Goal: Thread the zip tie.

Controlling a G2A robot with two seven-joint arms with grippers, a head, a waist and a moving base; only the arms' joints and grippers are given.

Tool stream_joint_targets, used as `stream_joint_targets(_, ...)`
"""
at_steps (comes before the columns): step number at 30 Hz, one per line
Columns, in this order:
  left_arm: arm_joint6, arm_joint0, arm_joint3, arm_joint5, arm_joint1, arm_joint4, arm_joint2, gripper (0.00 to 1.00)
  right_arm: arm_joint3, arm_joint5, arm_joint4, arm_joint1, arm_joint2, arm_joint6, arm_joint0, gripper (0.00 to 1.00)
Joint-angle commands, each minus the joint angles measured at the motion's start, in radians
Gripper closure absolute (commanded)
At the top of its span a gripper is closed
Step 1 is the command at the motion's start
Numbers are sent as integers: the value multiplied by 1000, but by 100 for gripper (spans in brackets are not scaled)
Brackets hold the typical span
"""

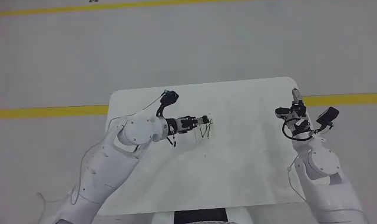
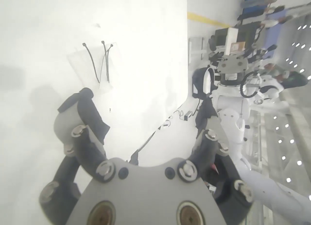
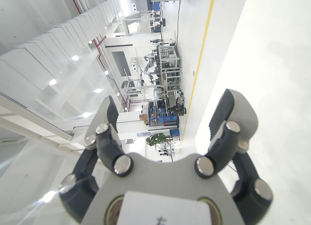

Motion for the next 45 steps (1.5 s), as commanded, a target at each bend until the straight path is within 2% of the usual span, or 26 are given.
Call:
stream_joint_targets(1,-32,-44,34,0,-11,48,47,0,0,0,0,0,0,0,0,0)
stream_joint_targets(2,-56,-62,55,0,-17,76,70,0,0,0,0,0,0,0,0,0)
stream_joint_targets(3,-117,-91,80,0,-25,118,102,0,0,0,0,0,0,0,0,0)
stream_joint_targets(4,-136,-105,82,0,-30,128,113,0,0,0,0,0,0,0,0,0)
stream_joint_targets(17,-136,-105,82,0,-30,128,113,0,0,0,0,0,0,0,0,0)
stream_joint_targets(19,-128,-116,86,0,-29,174,119,0,0,0,0,0,0,0,0,0)
stream_joint_targets(21,-147,-140,109,0,-36,245,141,0,0,0,0,0,0,0,0,0)
stream_joint_targets(24,-208,-189,155,0,-58,329,161,0,0,0,0,0,0,0,0,0)
stream_joint_targets(26,-244,-213,168,0,-79,380,170,0,0,0,0,0,0,0,0,0)
stream_joint_targets(29,-310,-238,193,0,-120,451,175,0,0,0,0,0,0,0,0,0)
stream_joint_targets(30,-343,-243,203,0,-139,479,178,0,0,0,0,0,0,0,0,0)
stream_joint_targets(31,-359,-246,205,0,-149,492,180,0,0,0,0,0,0,0,0,0)
stream_joint_targets(45,-354,-244,199,-1,-150,477,178,0,0,0,0,0,0,0,0,0)
